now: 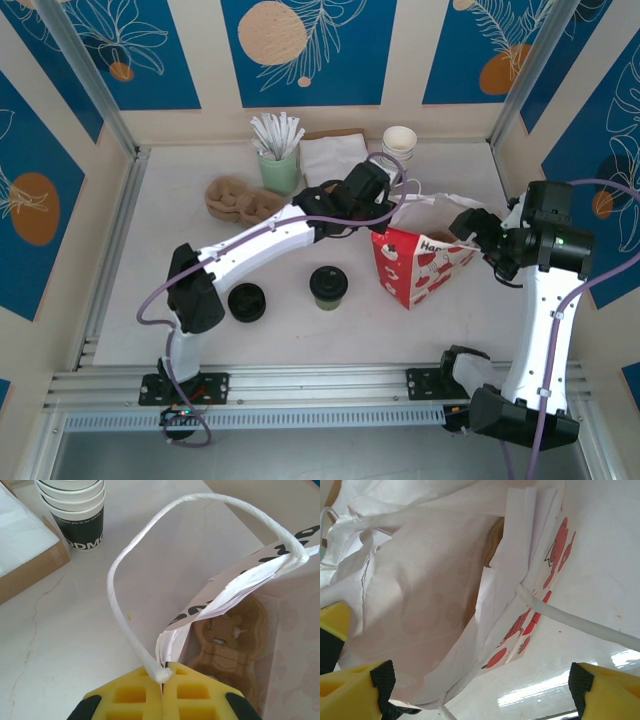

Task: Pack the takeout coffee

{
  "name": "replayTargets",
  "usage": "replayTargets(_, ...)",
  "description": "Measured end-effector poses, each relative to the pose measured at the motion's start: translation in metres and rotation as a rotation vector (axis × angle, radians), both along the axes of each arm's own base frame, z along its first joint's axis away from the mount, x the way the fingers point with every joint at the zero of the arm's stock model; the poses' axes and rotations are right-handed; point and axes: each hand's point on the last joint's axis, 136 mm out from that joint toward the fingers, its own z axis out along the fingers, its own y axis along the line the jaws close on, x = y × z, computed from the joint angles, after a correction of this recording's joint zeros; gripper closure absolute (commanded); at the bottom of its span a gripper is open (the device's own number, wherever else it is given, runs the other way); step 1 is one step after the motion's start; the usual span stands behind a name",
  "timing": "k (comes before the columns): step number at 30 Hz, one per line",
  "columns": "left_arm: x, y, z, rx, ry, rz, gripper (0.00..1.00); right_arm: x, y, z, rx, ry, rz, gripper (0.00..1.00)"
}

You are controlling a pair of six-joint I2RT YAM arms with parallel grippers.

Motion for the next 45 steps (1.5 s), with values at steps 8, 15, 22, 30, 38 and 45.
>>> replayTargets(8, 0.008, 0.01, 0.006, -0.002, -0.016, 0.03, 0.97, 0.012, 0.016, 0.013, 0.122, -0.086, 0.045, 0.38)
replayTargets(15, 0.013, 0.014, 0.005, 0.002, -0.021, 0.047, 0.97, 0.02, 0.024, 0.021, 0.175, -0.134, 0.055, 0.76)
replayTargets(22, 0.015, 0.016, 0.006, 0.006, -0.026, 0.054, 0.97, 0.02, 0.021, 0.015, 0.176, -0.103, 0.04, 0.84)
replayTargets(30, 0.016, 0.016, 0.006, 0.009, -0.031, 0.059, 0.97, 0.017, 0.015, 0.012, 0.139, -0.059, 0.029, 0.27)
replayTargets(38, 0.016, 0.016, 0.006, 0.008, -0.031, 0.059, 0.97, 0.019, 0.018, 0.03, 0.167, -0.093, 0.044, 0.19)
replayTargets(45, 0.018, 0.02, 0.003, 0.015, -0.028, 0.066, 0.97, 0.022, 0.021, 0.029, 0.22, -0.08, 0.05, 0.18)
